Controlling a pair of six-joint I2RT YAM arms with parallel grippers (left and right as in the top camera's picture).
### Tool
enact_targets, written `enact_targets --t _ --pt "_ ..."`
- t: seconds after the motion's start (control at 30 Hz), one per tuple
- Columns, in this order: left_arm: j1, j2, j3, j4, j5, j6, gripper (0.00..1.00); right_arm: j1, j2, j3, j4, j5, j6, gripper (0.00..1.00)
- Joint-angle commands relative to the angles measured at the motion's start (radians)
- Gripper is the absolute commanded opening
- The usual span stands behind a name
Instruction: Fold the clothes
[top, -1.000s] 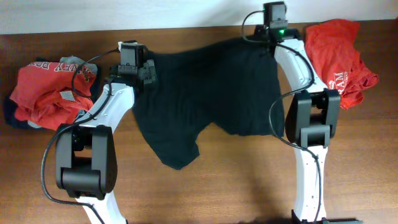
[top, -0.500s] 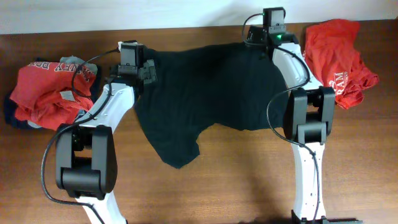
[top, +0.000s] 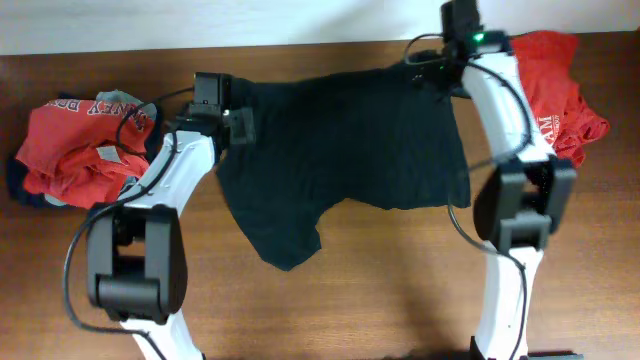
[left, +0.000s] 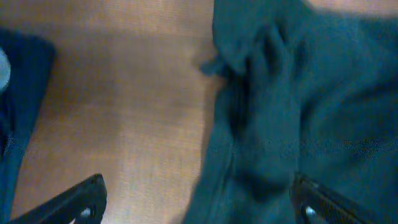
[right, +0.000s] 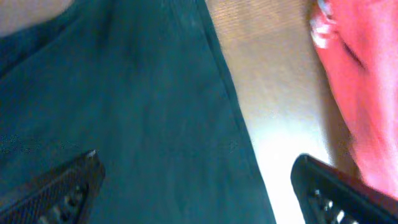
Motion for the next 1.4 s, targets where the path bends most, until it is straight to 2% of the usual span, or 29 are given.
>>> enact_targets --t 0.0,0.23,0.4,0.67,0.87,1.0,1.17,1.37 --pt "-0.002 -0.137 0.047 -0.064 0.040 -0.014 0.94 -0.010 -0.135 0.014 -0.096 -0.011 0.063 0.99" --pt "-0.001 -0.361 0.047 -0.300 0.041 -0.100 0.94 -0.011 -0.284 0.014 -0.307 -0.032 0.067 0.99" --pt "-0.001 -0.480 0.047 -0.446 0.082 -0.108 0.94 -0.011 -0.388 0.014 -0.428 -0.032 0.066 0.99" --pt "-0.001 -0.535 0.043 -0.669 0.115 -0.176 0.94 -0.011 -0.466 0.013 -0.605 -0.023 0.066 0.99" --pt "-0.002 -0.559 0.042 -0.795 0.172 -0.201 0.93 -0.011 -0.562 -0.117 -0.603 -0.024 0.079 0.99" --pt "-0.016 -0.597 0.033 -0.816 0.190 -0.201 0.93 -0.011 -0.671 -0.268 -0.549 -0.025 0.089 0.99" --pt "-0.040 -0.640 -0.051 -0.805 0.190 -0.214 0.93 -0.011 -0.826 -0.571 -0.368 -0.056 0.097 0.99" --pt "-0.039 -0.650 -0.277 -0.607 0.202 -0.249 0.93 -0.011 -0.857 -0.938 -0.028 -0.132 0.096 1.00"
